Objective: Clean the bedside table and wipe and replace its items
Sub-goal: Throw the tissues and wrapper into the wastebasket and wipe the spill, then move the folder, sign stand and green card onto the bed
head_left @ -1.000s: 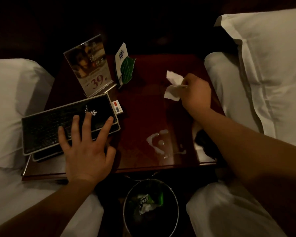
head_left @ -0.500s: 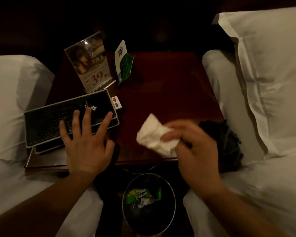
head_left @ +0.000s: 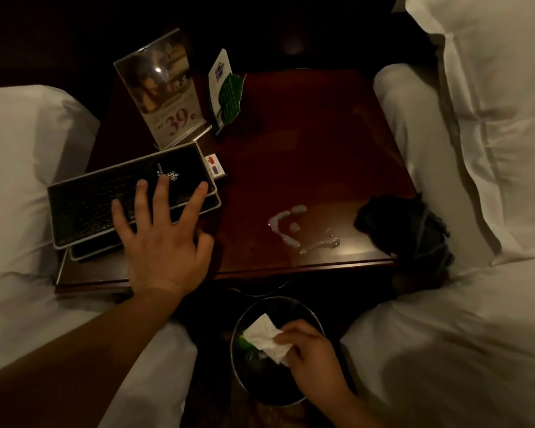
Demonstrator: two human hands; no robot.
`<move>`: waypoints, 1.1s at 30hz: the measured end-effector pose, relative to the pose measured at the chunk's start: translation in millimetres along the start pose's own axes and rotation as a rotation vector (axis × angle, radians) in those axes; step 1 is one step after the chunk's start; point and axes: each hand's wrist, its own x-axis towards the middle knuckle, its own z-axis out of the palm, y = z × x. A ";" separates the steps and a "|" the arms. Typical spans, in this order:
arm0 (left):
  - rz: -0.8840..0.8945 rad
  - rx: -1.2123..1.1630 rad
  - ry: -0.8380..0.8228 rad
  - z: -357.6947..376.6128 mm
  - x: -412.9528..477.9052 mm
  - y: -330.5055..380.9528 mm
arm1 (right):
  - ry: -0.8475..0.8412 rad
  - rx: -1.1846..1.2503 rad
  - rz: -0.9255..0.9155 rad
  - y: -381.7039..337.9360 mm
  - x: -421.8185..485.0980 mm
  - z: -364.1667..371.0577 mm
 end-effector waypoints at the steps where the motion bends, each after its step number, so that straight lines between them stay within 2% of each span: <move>1: 0.000 -0.003 -0.002 -0.1 0.1 0.9 | -0.041 -0.016 0.054 8.8 2.1 5.3; 5: 0.001 -0.011 -0.007 -0.1 -0.2 2.0 | -0.071 -0.013 0.160 26.4 3.9 24.4; 13: 0.020 0.008 0.007 9.5 -1.9 -2.2 | 0.052 0.007 0.101 8.6 -7.0 14.2; 18: 0.029 0.032 -0.040 14.3 -12.4 1.3 | 0.198 0.093 -0.024 -40.3 -16.8 -17.6; 23: 0.041 -0.005 -0.125 2.2 -9.5 -9.0 | 0.204 0.038 -0.226 -122.2 1.7 -56.5; 30: 0.221 -0.027 -0.289 -35.0 10.2 -33.4 | 0.262 -0.081 -0.227 -195.1 41.7 -88.0; 33: 0.267 -0.057 -0.298 -50.9 27.2 -43.7 | 0.270 -0.083 -0.203 -214.1 56.1 -92.3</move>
